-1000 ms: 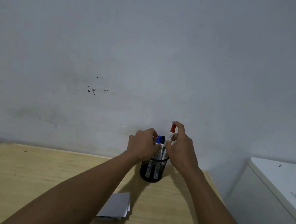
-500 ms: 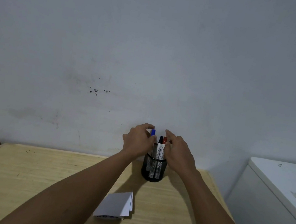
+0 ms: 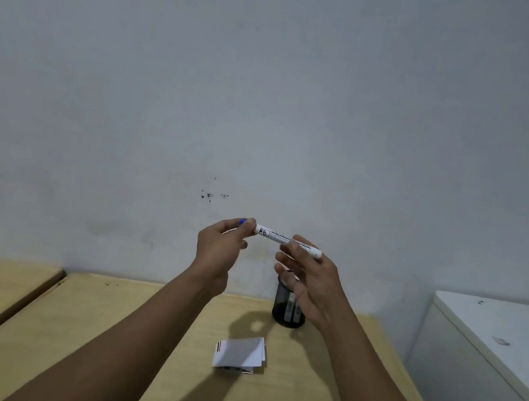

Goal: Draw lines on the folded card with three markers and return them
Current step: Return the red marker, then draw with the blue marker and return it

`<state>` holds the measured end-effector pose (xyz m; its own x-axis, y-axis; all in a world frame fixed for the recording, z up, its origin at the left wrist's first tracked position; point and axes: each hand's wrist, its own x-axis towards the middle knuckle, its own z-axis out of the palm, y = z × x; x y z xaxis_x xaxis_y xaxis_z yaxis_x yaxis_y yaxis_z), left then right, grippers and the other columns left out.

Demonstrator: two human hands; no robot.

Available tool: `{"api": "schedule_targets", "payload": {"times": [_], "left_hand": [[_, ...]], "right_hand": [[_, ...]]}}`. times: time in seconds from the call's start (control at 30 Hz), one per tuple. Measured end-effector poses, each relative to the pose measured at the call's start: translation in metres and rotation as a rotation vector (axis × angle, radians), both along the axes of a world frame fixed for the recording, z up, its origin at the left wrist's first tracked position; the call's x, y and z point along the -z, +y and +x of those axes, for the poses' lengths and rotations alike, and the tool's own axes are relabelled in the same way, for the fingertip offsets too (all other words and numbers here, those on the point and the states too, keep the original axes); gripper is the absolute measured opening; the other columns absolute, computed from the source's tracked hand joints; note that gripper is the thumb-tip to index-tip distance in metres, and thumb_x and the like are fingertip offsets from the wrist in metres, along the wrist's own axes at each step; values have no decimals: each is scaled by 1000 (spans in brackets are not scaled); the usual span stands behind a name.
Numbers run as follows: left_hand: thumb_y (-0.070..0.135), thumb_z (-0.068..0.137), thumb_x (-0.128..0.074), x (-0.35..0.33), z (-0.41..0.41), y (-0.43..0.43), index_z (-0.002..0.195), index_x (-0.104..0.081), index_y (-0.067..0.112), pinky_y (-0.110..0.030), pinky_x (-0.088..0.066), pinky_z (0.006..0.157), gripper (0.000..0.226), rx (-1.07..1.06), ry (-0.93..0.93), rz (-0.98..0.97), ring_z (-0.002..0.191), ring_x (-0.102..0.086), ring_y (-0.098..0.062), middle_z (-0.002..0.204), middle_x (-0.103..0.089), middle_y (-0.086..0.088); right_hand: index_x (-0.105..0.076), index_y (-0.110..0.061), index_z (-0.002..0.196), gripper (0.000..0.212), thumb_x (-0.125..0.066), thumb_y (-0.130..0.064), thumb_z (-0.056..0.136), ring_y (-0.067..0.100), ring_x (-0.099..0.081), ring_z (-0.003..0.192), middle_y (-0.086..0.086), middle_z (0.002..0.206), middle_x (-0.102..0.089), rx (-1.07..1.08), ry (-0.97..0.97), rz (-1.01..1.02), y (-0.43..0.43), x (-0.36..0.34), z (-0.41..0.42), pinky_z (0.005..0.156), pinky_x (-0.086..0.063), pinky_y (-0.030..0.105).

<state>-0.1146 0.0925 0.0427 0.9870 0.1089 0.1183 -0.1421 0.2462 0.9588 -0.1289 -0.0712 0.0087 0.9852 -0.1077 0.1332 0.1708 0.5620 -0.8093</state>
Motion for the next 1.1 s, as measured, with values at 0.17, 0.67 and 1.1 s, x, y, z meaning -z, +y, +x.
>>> {"api": "schedule_targets", "payload": {"times": [0.17,0.67,1.1], "left_hand": [[35,84,-76,26,-42,12,101,-74,19,-33,-39,72,24,28,50,-31,84,-60,-14,91,-78,7],[37,83,-76,76,-66,33,83,-78,14,-31,-40,71,24,-118,177,-139,74,-52,-14,81,-76,8],[44,84,-70,148,-11,73,87,-73,37,-37,-22,79,8,-227,-55,948,79,-57,4,81,-70,25]], "right_hand": [[-72,-4,94,7,-72,-6,88,19,-69,68,9,82,-72,-29,22,87,40,10,-32,62,-59,28],[-72,1,96,11,-69,6,88,22,-75,81,13,87,-78,53,-84,-117,67,48,-77,80,-61,26],[-71,6,100,20,-76,9,81,26,-70,82,16,85,-74,140,3,-286,42,94,-58,76,-61,27]]}}
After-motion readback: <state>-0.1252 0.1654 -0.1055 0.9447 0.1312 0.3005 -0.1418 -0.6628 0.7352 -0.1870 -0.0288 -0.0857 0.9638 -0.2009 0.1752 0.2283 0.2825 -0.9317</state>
